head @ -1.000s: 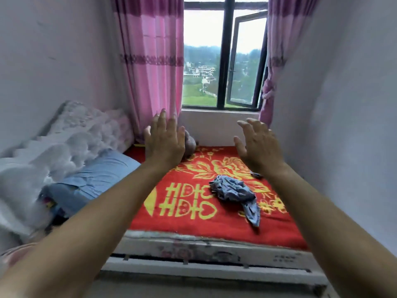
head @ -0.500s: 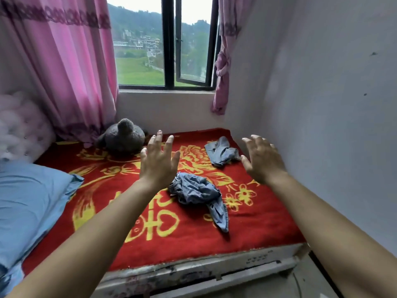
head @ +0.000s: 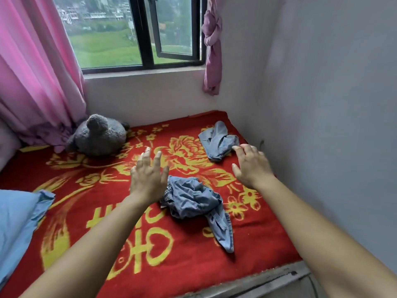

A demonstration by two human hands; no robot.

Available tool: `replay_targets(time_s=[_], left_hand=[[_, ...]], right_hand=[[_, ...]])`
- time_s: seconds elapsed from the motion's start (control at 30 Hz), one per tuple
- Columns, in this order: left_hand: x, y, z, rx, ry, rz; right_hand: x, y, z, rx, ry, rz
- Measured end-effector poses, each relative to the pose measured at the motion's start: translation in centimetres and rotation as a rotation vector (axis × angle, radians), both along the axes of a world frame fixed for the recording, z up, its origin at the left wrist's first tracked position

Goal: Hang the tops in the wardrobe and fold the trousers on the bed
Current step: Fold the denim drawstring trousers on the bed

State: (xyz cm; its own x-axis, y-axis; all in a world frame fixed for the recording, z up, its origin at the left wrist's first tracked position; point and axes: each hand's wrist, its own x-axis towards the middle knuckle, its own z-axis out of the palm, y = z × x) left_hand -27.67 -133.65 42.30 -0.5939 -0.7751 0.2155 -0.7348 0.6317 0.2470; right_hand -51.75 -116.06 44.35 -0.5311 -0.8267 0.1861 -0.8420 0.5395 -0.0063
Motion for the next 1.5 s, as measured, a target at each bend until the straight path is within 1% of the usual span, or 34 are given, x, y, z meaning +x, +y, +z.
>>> replay_targets(time_s=[0.17, 0.3, 0.43, 0.57, 0.7, 0.77, 0.83, 0.93, 1.0, 1.03, 1.1, 1.17, 1.27, 1.33, 1.37, 1.4, 1.43, 1.5], left_hand=[[-5.7, -5.7, -1.5, 0.013, 0.007, 0.047], [-8.5, -9.2, -5.3, 0.072, 0.032, 0.085], [-9.9, -11.6, -11.7, 0.175, -0.012, 0.112], [-11.2, -13.9, -19.0, 0.248, -0.078, 0.088], [-12.4, -15.3, -26.3, 0.328, -0.082, 0.089], [-12.8, -15.6, -29.8, 0.328, -0.115, 0.073], [-13.1, -15.8, -33.2, 0.340, -0.140, 0.056], [-13.4, -16.0, -38.0, 0.356, -0.174, 0.009], [-13.3, -15.8, -40.9, 0.392, -0.263, -0.059], [-13.1, -15.6, -42.2, 0.416, -0.313, -0.087], [-12.2, -15.2, -44.8, 0.453, -0.371, -0.123], [-11.6, -14.9, -47.0, 0.469, -0.348, -0.132], [-11.9, -14.7, -48.9, 0.486, -0.197, -0.121], [-12.8, -14.3, -49.2, 0.315, -0.168, -0.135], [-13.1, -14.0, -49.1, 0.229, -0.175, -0.146], [-13.3, -13.7, -48.7, 0.188, -0.186, -0.147], [-13.3, -13.5, -48.4, 0.199, -0.197, -0.143], [-12.8, -13.3, -48.2, 0.263, -0.181, -0.151]], right_hand=[[-7.1, -7.5, -2.1, 0.017, -0.044, 0.043], [-10.9, -12.9, -5.9, 0.039, -0.092, 0.066], [-12.7, -17.0, -11.8, 0.100, -0.129, 0.110], [-13.8, -20.2, -18.6, 0.136, -0.165, 0.087], [-13.7, -21.8, -26.9, 0.177, -0.214, 0.063], [-13.1, -22.0, -31.3, 0.181, -0.253, 0.048], [-12.1, -21.9, -35.5, 0.124, -0.323, 0.009], [-10.2, -21.3, -41.0, -0.084, -0.350, -0.063], [-9.1, -20.4, -44.1, -0.201, -0.373, -0.192], [-8.8, -19.9, -45.3, -0.220, -0.411, -0.297], [-8.3, -18.7, -47.6, -0.166, -0.539, -0.527], [-7.8, -17.7, -49.6, -0.089, -0.651, -0.672], [-7.0, -16.9, -51.5, -0.028, -0.759, -0.749], [-7.2, -16.6, -52.0, -0.058, -0.872, -0.776], [-7.4, -16.4, -52.0, -0.094, -0.971, -0.794], [-7.6, -16.2, -51.9, -0.130, -1.065, -0.808], [-7.8, -15.9, -51.8, -0.160, -1.128, -0.807], [-8.0, -15.1, -51.6, -0.182, -1.143, -0.773]])
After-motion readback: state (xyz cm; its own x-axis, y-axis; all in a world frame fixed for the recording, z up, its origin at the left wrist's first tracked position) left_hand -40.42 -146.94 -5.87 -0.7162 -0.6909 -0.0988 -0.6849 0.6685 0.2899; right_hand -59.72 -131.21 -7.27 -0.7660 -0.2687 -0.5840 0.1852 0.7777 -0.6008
